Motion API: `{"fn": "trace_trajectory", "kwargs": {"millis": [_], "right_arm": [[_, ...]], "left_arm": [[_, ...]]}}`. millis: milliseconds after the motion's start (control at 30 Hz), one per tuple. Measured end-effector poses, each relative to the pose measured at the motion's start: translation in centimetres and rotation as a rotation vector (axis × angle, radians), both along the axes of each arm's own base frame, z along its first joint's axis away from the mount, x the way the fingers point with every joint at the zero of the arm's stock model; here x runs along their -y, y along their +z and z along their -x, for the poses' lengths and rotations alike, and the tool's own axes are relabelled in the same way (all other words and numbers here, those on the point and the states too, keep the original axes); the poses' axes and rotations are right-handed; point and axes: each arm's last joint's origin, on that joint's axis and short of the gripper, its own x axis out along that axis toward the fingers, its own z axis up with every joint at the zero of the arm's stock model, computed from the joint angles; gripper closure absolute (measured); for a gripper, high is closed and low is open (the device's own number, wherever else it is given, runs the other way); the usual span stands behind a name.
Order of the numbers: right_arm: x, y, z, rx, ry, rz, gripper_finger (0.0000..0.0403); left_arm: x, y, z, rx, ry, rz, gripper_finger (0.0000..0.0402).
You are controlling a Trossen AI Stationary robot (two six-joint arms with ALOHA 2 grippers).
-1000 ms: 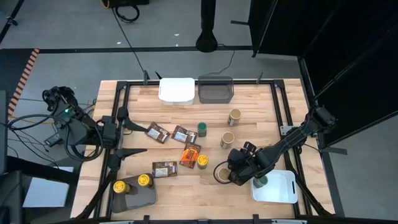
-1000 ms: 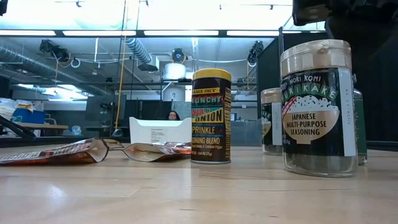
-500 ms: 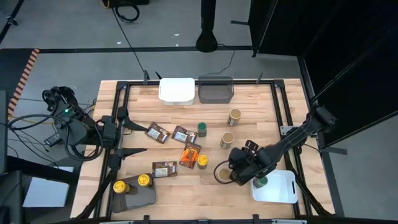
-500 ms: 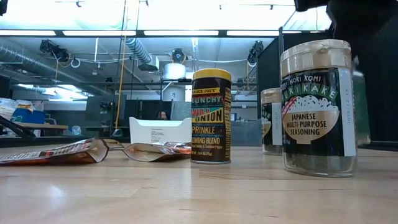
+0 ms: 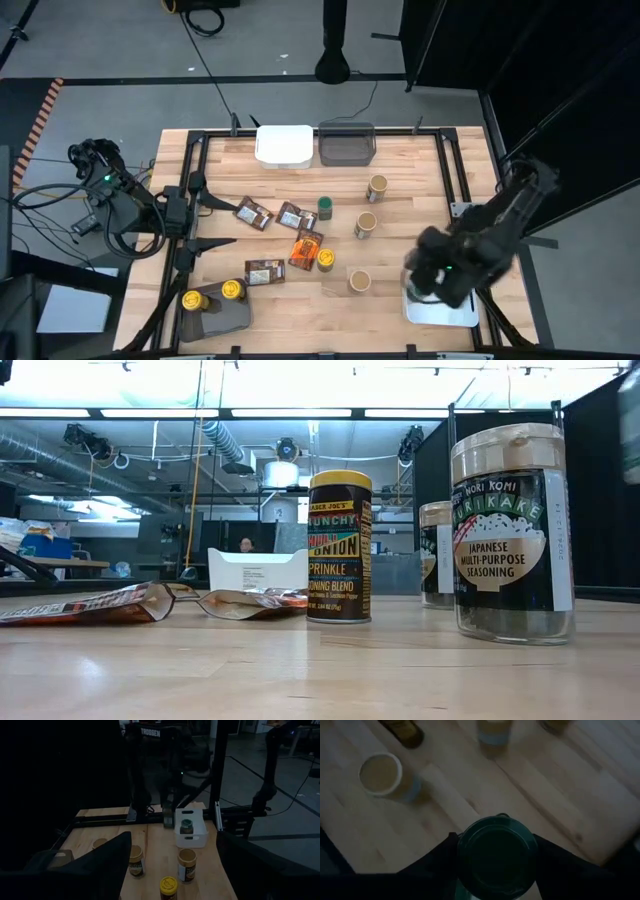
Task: Sort spices by type
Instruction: Put the green seasoning bottle into the bottom white bin
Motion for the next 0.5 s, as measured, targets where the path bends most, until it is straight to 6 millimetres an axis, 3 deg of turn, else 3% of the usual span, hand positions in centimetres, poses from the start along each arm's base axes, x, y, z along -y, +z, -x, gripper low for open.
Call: {"fn": "trace_trajectory", "kwargs": {"millis": [200,500], "right_arm": [[-1.0,0.4,3.8,-0.053,-0.089,-0.053,0.0195],[-3.7,-0.8,6.2,-0.115,-0.154,-0.095,0.0195]], "left_arm": [[0.0,0.0,0.0,-0.001,-0.001,-0.004,0.0103],[-0.1,0.0,0.0,0.002,0.02,-0.009,0.0103]]}}
